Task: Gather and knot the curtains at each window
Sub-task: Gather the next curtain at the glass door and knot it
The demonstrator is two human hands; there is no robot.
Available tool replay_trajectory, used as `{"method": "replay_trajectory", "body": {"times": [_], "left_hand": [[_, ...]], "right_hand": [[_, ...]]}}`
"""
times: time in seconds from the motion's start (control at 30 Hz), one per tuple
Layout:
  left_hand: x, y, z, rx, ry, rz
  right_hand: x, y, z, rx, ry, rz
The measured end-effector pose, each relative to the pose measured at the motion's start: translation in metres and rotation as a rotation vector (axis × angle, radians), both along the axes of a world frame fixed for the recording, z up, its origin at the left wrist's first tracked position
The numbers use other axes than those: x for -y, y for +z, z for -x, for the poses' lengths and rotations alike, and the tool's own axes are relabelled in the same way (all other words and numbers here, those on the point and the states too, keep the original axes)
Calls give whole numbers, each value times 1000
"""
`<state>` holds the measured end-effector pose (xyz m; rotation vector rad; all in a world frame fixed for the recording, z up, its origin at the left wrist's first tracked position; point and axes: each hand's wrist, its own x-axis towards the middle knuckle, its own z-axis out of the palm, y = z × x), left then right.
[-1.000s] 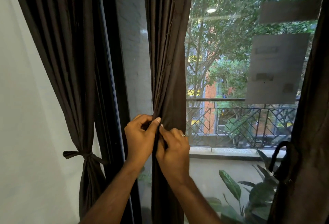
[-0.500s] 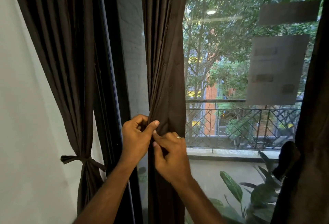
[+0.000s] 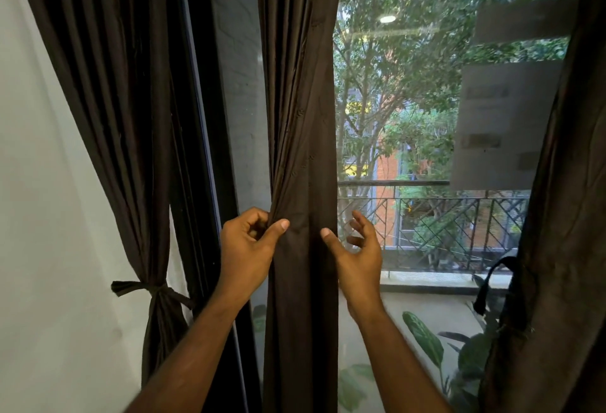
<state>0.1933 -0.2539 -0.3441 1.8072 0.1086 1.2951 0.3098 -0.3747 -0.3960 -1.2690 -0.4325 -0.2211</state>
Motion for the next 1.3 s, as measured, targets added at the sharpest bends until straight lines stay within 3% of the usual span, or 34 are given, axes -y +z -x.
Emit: {"method": "replay_trajectory", "body": {"times": [0.1, 0.2, 0.23, 0.37, 0.57, 0.8, 0.97, 1.13, 1.23, 1.3], "left_hand": [[-1, -1, 4, -15, -16, 0], [-2, -2, 3, -1, 52, -13], [-2, -2, 1, 9, 85, -20], [4, -4, -5, 53, 226, -59], [3, -11, -4, 69, 205, -33], [8, -9, 2, 69, -25, 143], [4, -7, 4, 58, 32, 92], [4, -3, 7, 23, 12, 68], [0, -3, 9, 24, -12, 90], [-1, -3, 10, 13, -30, 104]], "right_hand": [[-4, 3, -1, 8, 65, 20], [0, 6, 13, 35, -185, 28], [0, 5, 20, 87, -256, 32], [-18, -8, 64, 675, -273, 219], [-35, -16, 65, 778, -268, 298], [-42, -13, 66, 755, -228, 332], [-38, -9, 66, 759, -83, 295], [-22, -11, 36, 328, -189, 55], [-25, -9, 16, 139, -43, 64], [-28, -8, 9, 131, 30, 74]]}}
